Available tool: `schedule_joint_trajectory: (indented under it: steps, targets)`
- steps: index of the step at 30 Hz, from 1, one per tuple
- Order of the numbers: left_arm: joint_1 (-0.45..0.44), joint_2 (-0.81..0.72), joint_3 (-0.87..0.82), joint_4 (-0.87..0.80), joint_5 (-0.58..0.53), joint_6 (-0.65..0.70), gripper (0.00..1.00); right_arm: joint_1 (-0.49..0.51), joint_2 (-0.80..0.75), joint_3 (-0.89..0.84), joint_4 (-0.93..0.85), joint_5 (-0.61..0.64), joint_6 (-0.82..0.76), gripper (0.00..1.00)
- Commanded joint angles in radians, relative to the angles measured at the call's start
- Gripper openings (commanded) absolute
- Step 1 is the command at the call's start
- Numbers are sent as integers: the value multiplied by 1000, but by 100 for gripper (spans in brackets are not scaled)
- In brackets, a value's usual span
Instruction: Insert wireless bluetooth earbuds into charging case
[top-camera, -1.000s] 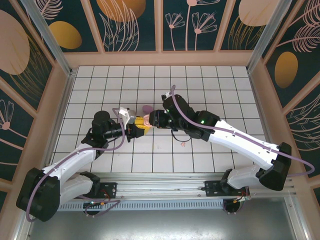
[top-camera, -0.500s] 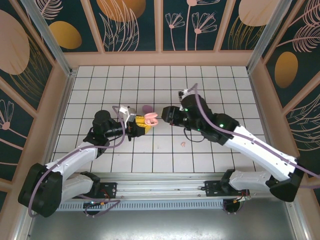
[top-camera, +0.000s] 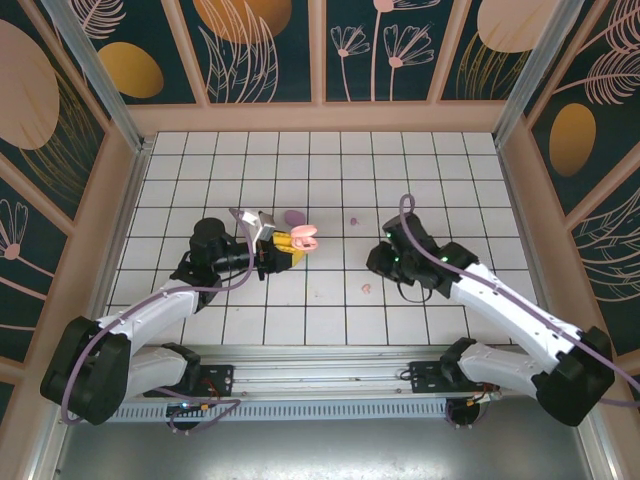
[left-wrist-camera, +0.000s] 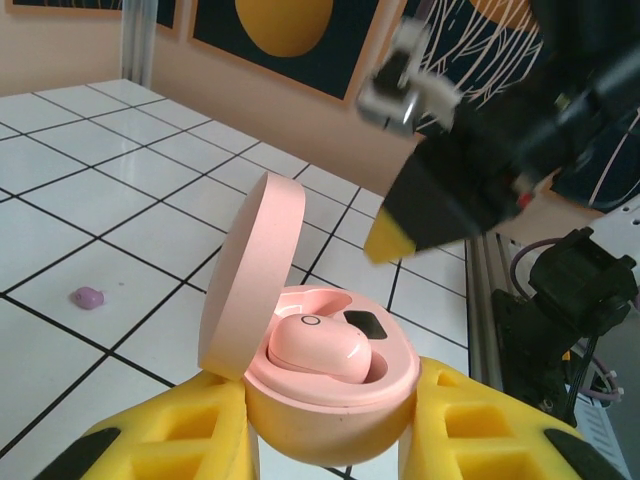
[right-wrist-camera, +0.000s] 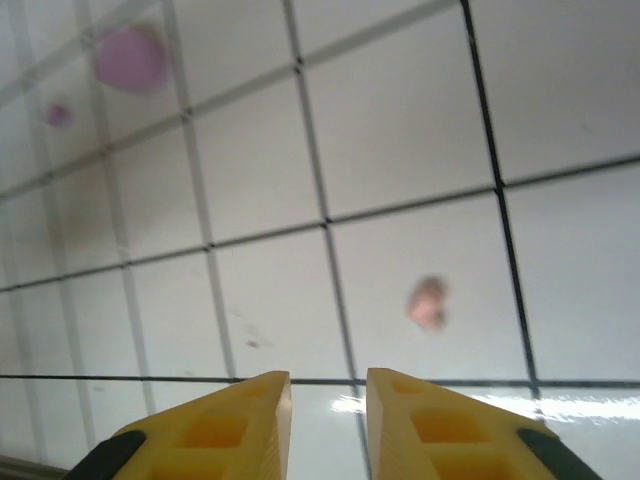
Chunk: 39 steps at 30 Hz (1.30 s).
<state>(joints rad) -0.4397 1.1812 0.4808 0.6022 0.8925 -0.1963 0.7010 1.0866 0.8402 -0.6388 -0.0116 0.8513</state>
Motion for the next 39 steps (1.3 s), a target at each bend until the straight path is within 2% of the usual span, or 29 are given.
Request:
schedule_joint_trajectory:
  steps: [1,7,10,13,27,39]
  targets:
    - [-2,0,30,16,3,3,0,0,32,-35,30,-44,5,24]
    - [-1,6,37,-3,-10,20,0,0,90,-101,115,-77,51,24]
    - [-2,9,43,-17,-11,30,0,-1,125,-117,137,-76,50,39]
    - [-1,8,46,-30,-13,39,0,-5,169,-117,143,-58,35,45]
    - [-1,-48,33,-78,-42,62,0,-34,367,-79,232,-106,-42,49]
    - [-1,-108,25,-140,-68,91,0,21,483,29,230,-67,-163,48]
